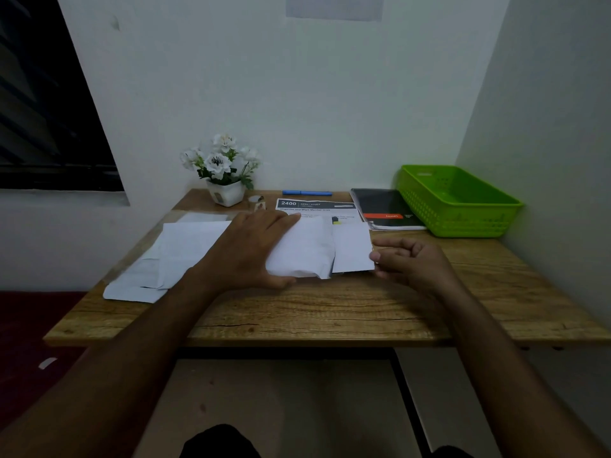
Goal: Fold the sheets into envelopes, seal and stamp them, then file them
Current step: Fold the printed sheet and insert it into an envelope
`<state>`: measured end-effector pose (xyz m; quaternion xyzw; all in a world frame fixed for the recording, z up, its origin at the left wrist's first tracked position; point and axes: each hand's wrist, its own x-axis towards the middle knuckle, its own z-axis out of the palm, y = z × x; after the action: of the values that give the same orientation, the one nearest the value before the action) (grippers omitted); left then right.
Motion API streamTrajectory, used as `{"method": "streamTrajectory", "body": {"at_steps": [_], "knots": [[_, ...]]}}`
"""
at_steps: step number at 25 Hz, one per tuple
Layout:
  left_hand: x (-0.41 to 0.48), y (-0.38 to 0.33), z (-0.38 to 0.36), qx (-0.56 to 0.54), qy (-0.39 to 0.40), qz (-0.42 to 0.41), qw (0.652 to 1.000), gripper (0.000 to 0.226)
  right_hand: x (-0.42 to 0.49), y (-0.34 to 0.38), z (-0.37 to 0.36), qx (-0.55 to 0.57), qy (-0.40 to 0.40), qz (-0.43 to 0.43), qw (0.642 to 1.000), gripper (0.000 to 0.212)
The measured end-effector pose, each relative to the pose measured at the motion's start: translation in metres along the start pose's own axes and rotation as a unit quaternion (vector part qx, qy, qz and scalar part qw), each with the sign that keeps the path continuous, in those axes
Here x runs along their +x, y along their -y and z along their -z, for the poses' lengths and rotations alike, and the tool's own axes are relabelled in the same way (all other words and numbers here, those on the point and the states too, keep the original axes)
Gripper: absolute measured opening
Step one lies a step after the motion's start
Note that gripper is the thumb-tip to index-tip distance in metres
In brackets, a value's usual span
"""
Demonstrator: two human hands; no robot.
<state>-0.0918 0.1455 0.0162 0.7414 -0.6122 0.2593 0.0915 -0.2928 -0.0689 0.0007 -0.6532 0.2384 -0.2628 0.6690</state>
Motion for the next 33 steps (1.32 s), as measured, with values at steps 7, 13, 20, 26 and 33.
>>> {"method": "streamTrajectory", "body": {"at_steps": [7, 13, 20, 26, 33], "knots": [[0.003, -0.01, 0.001, -0.01, -0.011, -0.008, 1.0, 0.097, 0.002, -0.001, -0.026, -0.065, 0.023, 0.036, 0.997, 0.017], [0.003, -0.016, 0.0, -0.024, -0.015, -0.011, 1.0, 0.096, 0.001, -0.008, -0.043, -0.118, -0.007, 0.059, 0.991, 0.011], [0.005, -0.014, -0.003, -0.024, -0.016, 0.002, 1.0, 0.097, -0.006, -0.012, -0.047, -0.055, -0.054, 0.061, 0.995, 0.014], [0.01, -0.02, -0.009, -0.02, 0.011, 0.021, 1.0, 0.103, -0.013, -0.019, -0.052, -0.034, -0.026, 0.029, 0.999, 0.052], [0.015, -0.027, -0.011, 0.0, 0.028, 0.009, 1.0, 0.089, -0.01, -0.018, -0.049, -0.02, -0.078, 0.115, 0.99, 0.037]]}}
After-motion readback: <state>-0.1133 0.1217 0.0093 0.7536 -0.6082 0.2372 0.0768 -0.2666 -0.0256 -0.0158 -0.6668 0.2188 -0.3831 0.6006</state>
